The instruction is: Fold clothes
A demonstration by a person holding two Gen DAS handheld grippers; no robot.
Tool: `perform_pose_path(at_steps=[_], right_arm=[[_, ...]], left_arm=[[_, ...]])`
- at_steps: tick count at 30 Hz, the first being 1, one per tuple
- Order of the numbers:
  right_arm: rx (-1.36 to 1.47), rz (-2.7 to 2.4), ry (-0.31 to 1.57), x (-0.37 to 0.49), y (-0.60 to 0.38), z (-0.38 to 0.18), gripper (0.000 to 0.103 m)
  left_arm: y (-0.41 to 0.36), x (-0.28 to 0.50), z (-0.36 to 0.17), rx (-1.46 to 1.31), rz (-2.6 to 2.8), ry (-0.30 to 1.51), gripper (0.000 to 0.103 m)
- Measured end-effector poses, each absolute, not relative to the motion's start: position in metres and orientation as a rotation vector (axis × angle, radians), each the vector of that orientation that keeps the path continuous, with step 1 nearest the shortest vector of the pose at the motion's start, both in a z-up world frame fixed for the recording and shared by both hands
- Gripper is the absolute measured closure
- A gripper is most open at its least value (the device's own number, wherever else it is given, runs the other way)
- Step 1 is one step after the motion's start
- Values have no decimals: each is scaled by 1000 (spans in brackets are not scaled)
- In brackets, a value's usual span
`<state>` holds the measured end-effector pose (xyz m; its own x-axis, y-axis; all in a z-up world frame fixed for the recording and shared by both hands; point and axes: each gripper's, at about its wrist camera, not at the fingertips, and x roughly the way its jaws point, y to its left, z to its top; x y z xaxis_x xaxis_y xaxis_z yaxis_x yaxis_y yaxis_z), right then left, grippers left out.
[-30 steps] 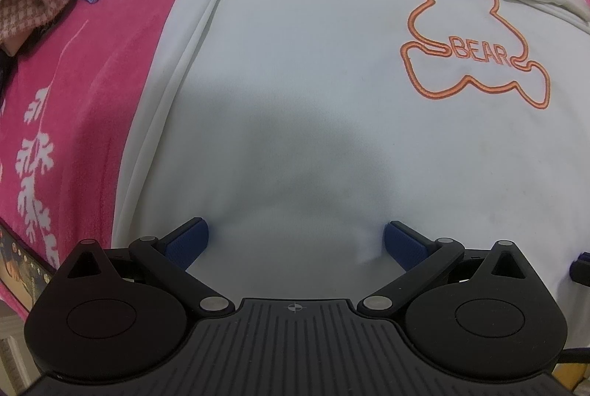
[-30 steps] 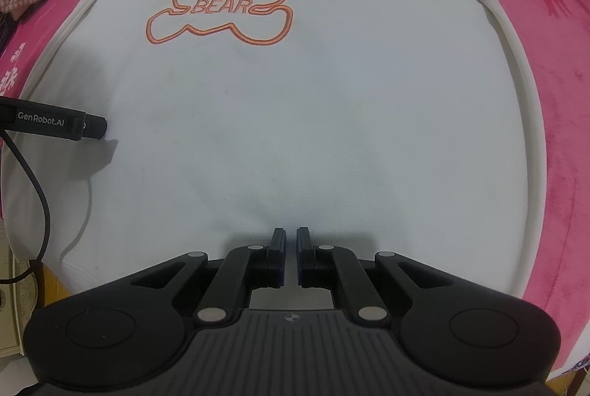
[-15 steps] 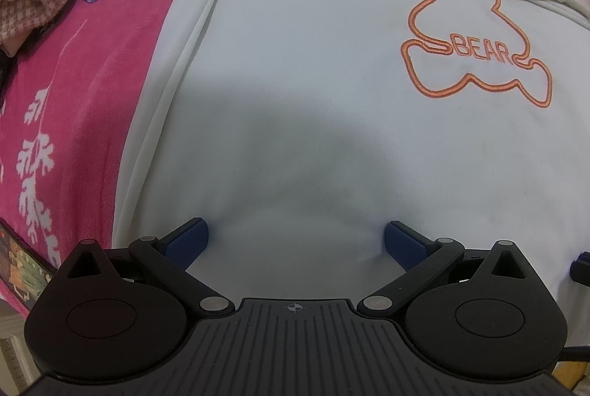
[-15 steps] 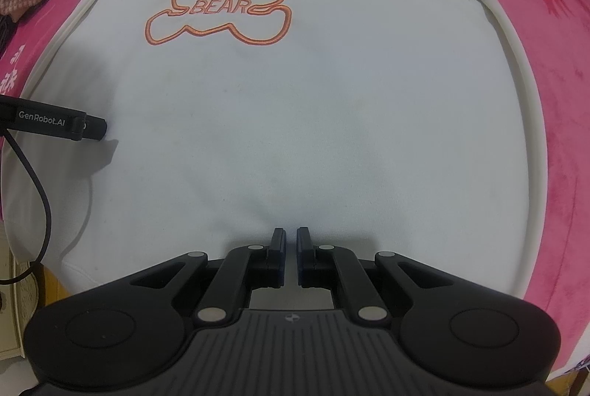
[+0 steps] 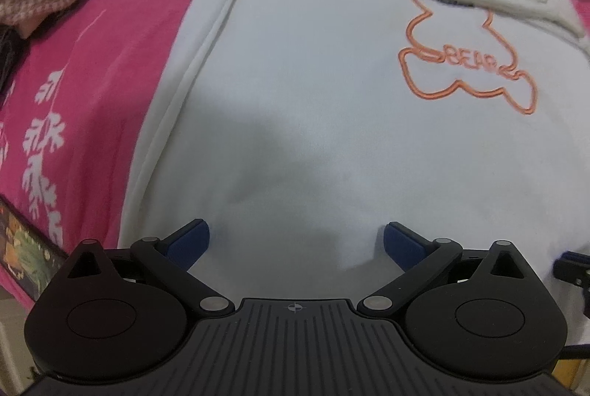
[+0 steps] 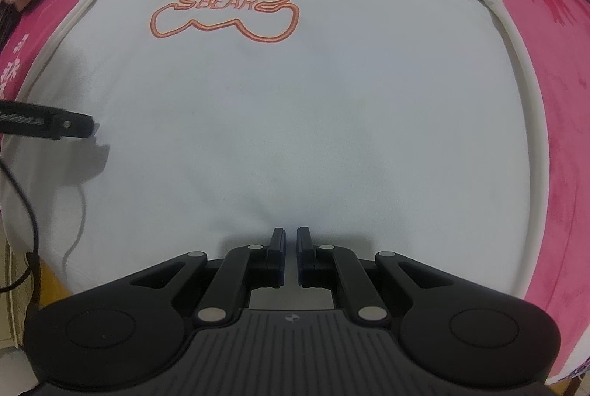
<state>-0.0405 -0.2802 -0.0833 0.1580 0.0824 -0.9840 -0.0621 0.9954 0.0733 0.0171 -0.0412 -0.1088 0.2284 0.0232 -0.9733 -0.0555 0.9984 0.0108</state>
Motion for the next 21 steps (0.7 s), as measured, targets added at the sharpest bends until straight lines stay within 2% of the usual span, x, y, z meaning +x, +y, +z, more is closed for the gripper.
perform_pose_path(at_steps=[7,10,21], right_arm=[[-36,110,1425,-39,-274,-83,97],[-54,117,1428,-39,-272,-83,96],[-101,140,1439,-38,-271,-83,96]], left_arm=[[-26,-35,-89,-109,45,1275,9],[-14,-62,-82,-133,35,1259,19],[21,-117,-87,-119,49,1289,39]])
